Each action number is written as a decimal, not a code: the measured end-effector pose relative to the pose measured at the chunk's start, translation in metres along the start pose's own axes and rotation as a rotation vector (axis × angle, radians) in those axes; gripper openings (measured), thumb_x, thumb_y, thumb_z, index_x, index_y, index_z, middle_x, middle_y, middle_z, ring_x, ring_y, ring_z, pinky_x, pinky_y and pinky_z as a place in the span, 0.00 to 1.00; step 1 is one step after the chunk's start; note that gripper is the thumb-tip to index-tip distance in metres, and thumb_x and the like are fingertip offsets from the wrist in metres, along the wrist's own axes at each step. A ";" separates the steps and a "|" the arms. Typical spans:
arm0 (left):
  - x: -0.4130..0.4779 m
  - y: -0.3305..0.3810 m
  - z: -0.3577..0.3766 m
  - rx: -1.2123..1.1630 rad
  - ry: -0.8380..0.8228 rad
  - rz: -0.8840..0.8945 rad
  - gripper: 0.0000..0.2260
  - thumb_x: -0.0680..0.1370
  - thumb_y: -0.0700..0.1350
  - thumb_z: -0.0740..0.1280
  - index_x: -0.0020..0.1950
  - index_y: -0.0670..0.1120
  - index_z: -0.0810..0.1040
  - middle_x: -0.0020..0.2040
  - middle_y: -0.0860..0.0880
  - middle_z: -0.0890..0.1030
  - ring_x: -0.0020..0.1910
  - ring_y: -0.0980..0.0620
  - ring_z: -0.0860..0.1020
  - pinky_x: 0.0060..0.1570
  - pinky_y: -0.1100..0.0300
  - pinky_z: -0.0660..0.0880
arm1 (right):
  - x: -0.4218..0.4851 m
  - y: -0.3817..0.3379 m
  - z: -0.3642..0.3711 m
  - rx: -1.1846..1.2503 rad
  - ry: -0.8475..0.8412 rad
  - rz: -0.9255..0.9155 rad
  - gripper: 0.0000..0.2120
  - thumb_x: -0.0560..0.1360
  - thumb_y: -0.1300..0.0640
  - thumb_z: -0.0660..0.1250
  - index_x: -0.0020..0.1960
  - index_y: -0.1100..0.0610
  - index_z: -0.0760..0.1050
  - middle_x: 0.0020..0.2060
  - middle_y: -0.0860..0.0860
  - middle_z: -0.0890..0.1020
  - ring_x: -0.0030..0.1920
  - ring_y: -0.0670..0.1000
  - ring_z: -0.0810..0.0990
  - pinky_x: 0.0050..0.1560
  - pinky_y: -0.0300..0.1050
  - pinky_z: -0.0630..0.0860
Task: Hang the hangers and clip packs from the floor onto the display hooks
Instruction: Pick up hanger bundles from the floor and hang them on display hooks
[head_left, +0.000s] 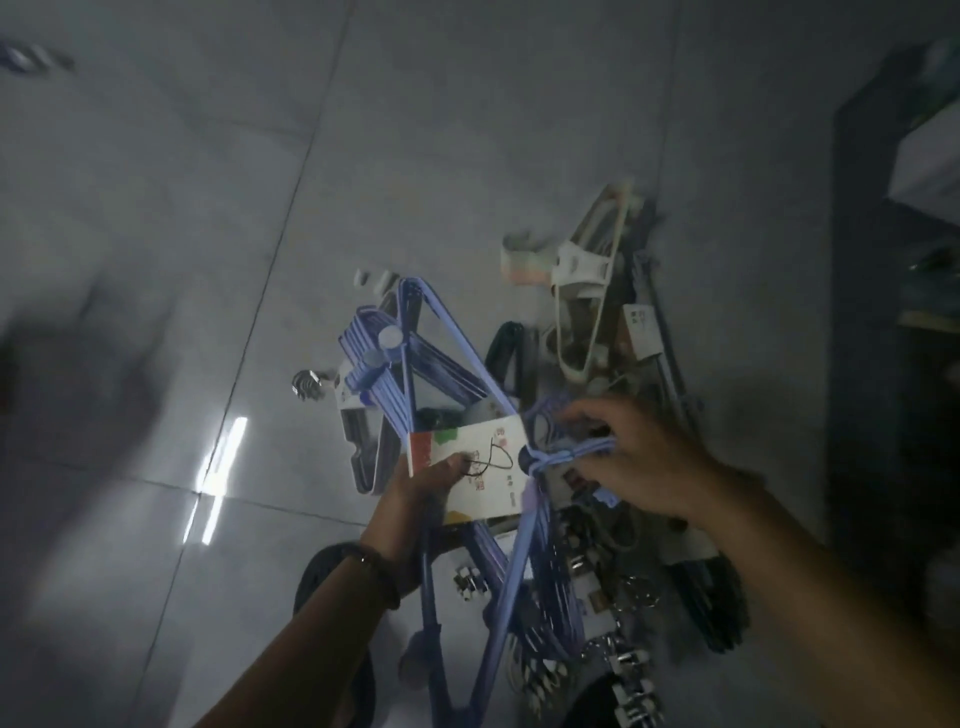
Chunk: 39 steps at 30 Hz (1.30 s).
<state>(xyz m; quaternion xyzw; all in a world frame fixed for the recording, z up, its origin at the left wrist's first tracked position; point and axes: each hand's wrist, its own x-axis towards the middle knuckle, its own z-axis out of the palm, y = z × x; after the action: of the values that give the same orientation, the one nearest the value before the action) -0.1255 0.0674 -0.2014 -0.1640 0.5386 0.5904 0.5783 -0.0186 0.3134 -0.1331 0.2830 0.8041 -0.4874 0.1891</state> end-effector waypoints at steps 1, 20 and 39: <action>-0.016 0.015 0.014 -0.011 -0.026 0.028 0.31 0.71 0.49 0.75 0.71 0.41 0.73 0.56 0.40 0.86 0.48 0.42 0.87 0.41 0.50 0.84 | -0.015 -0.021 -0.014 0.050 0.007 0.031 0.14 0.66 0.44 0.70 0.48 0.28 0.76 0.54 0.39 0.81 0.52 0.44 0.83 0.48 0.44 0.83; -0.508 0.342 0.428 0.452 -0.414 0.734 0.29 0.75 0.73 0.66 0.73 0.64 0.73 0.65 0.50 0.84 0.63 0.44 0.83 0.62 0.37 0.79 | -0.420 -0.425 -0.387 0.089 1.066 -0.236 0.17 0.83 0.51 0.66 0.36 0.50 0.70 0.26 0.46 0.70 0.24 0.45 0.70 0.21 0.35 0.58; -0.766 0.285 0.628 0.669 -0.937 1.430 0.19 0.70 0.43 0.76 0.52 0.53 0.70 0.43 0.53 0.80 0.38 0.52 0.82 0.34 0.50 0.83 | -0.860 -0.462 -0.308 -0.201 1.721 0.222 0.12 0.87 0.48 0.59 0.59 0.55 0.76 0.37 0.55 0.82 0.37 0.61 0.82 0.37 0.58 0.79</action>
<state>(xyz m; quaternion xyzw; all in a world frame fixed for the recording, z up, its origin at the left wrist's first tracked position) 0.1116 0.2692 0.7814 0.6403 0.3653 0.6269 0.2519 0.3380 0.1867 0.8184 0.6115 0.6746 -0.0097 -0.4134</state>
